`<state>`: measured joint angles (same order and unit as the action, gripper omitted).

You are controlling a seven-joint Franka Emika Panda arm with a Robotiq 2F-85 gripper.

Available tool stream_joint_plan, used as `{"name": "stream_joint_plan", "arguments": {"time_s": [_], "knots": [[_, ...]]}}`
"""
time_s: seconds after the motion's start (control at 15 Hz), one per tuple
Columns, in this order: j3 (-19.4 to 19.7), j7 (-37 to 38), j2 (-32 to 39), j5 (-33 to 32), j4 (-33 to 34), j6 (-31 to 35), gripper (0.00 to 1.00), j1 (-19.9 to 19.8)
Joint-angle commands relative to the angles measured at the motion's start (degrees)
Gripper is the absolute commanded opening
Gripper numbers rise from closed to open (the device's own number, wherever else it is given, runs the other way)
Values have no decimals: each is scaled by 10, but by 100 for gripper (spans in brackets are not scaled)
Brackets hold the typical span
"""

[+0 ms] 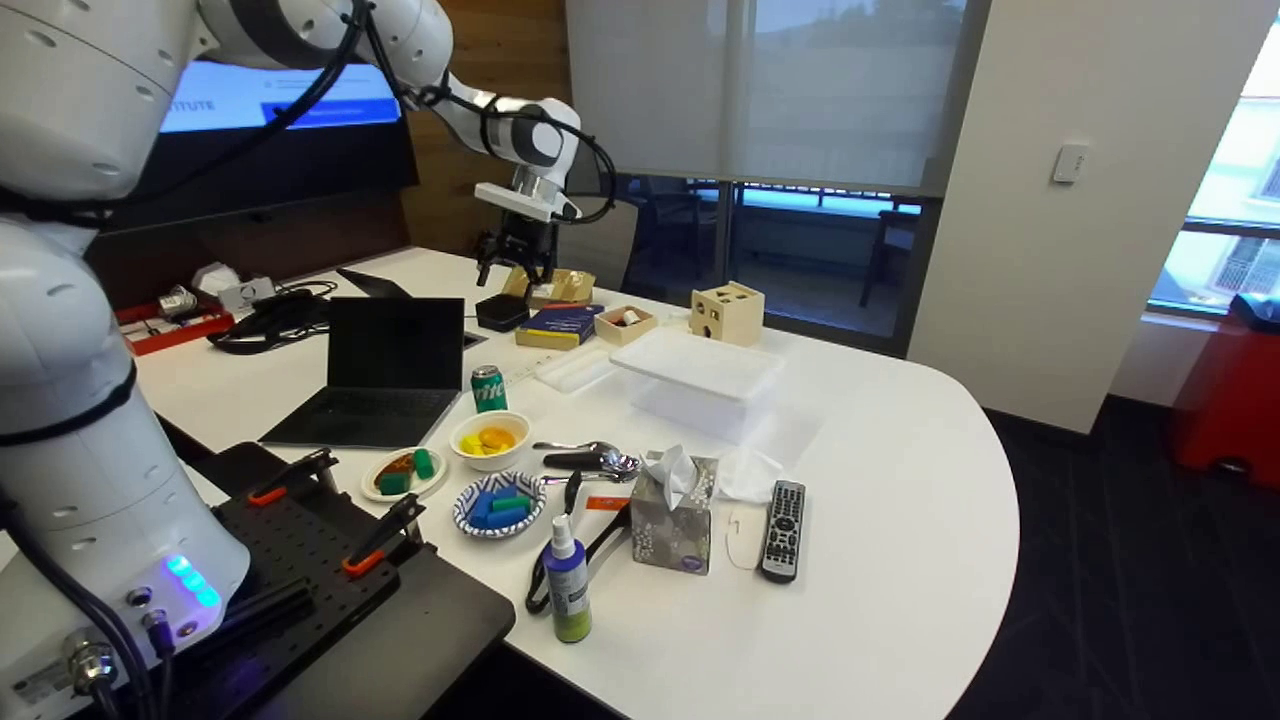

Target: Move the sprite can to the right of the laptop

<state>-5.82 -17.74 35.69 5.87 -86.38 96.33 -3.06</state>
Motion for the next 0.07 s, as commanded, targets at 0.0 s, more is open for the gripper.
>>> {"name": "stream_joint_plan", "arguments": {"time_s": [0.0], "knots": [[9,5,-57,8,-61,26,100,-4]]}}
